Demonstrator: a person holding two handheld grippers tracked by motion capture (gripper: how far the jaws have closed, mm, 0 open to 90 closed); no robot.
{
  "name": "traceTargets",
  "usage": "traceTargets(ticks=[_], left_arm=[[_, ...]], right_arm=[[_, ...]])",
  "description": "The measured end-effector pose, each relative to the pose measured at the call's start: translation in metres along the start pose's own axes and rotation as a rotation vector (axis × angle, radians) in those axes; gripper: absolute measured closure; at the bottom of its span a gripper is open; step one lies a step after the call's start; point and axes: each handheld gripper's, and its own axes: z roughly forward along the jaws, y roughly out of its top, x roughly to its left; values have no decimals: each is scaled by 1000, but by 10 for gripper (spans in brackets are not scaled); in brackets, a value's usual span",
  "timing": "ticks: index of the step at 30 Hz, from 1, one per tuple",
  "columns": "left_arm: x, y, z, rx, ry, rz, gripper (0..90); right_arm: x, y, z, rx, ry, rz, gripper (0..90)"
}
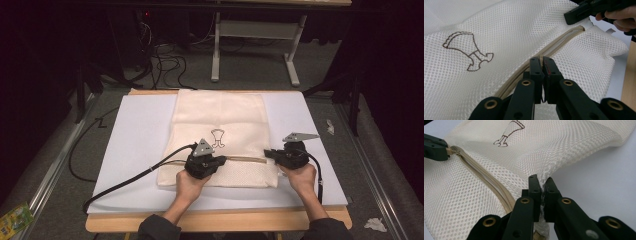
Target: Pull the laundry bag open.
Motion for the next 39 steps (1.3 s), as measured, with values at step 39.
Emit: traceTargets(ticks=[39], left_arm=[[6,-4,-22,-32,16,-6,873]], right_arm=[[3,3,4,10,-5,-13,885]])
